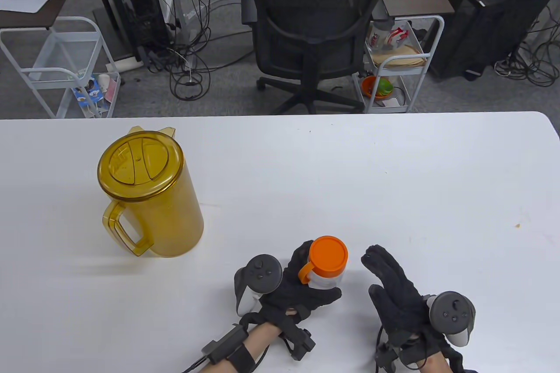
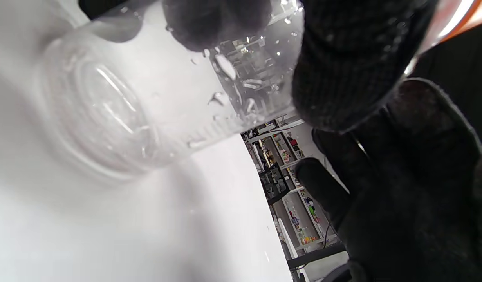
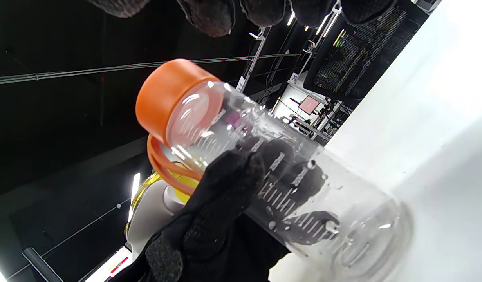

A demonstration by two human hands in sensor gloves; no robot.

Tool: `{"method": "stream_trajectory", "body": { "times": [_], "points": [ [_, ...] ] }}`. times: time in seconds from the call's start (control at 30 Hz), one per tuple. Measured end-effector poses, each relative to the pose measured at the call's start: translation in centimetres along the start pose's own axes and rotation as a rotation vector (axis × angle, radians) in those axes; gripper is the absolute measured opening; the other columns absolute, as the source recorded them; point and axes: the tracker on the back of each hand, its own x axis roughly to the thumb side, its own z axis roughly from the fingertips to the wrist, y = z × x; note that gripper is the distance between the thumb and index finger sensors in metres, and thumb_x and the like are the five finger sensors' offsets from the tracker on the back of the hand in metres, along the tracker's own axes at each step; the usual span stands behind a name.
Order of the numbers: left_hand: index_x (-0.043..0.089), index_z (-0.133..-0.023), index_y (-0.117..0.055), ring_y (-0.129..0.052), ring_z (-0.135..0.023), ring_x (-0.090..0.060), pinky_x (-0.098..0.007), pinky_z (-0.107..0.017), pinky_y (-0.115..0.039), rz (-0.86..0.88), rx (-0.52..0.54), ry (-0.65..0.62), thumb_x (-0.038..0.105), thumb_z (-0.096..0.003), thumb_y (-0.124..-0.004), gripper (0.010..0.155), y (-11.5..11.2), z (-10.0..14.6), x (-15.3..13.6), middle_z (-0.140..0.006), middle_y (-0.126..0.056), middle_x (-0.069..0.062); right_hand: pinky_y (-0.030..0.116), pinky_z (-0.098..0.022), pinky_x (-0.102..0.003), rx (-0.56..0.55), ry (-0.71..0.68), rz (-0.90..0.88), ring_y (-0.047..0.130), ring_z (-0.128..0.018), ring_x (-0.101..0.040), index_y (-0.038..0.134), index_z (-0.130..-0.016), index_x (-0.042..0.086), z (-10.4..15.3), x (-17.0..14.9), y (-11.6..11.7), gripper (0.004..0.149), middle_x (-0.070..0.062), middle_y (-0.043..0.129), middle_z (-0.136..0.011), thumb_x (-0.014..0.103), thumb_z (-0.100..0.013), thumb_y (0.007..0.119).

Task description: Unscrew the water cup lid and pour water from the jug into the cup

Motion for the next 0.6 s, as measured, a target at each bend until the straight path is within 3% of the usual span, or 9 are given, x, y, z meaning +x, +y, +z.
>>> {"method": "stream_trajectory", "body": {
  "times": [0.13,0.3,0.6],
  "points": [
    [0.025,-0.108,-0.031,-0.074,-0.105,-0.033,-0.063,-0.074,-0.067,0.021,0.029,-0.120,0.053,-0.0276,-0.107,0.114,1.2,1.1,-0.1,-0.113,-0.055,0.003,0.051,-0.075,-0.065,0.022,-0.047,-0.003,0.044,-0.108,-0.048,0.049,-0.113,0.023,-0.1,0.2,0.2,0.068,-0.012,0.033,-0.123,0.058,-0.056,0.053],
    [0.021,-0.108,-0.034,-0.078,-0.101,-0.034,-0.062,-0.070,-0.071,-0.099,0.059,-0.185,0.055,-0.0252,-0.106,0.114,3.5,3.6,-0.3,-0.111,-0.059,0.000,0.051,-0.074,-0.065,0.055,-0.063,0.034,0.044,-0.109,-0.048,0.050,-0.113,0.024,-0.2,0.4,0.7,0.067,-0.012,0.035,-0.123,0.058,-0.056,0.054],
    [0.017,-0.107,-0.037,-0.081,-0.098,-0.036,-0.056,-0.071,-0.071,-0.043,0.123,-0.152,0.055,-0.0240,-0.106,0.114,6.5,8.7,-1.7,-0.109,-0.062,-0.004,0.044,-0.076,-0.068,0.039,-0.123,0.041,0.045,-0.109,-0.046,0.055,-0.111,0.025,-0.1,1.0,0.9,0.063,-0.010,0.040,-0.122,0.057,-0.056,0.057]
  ]
}}
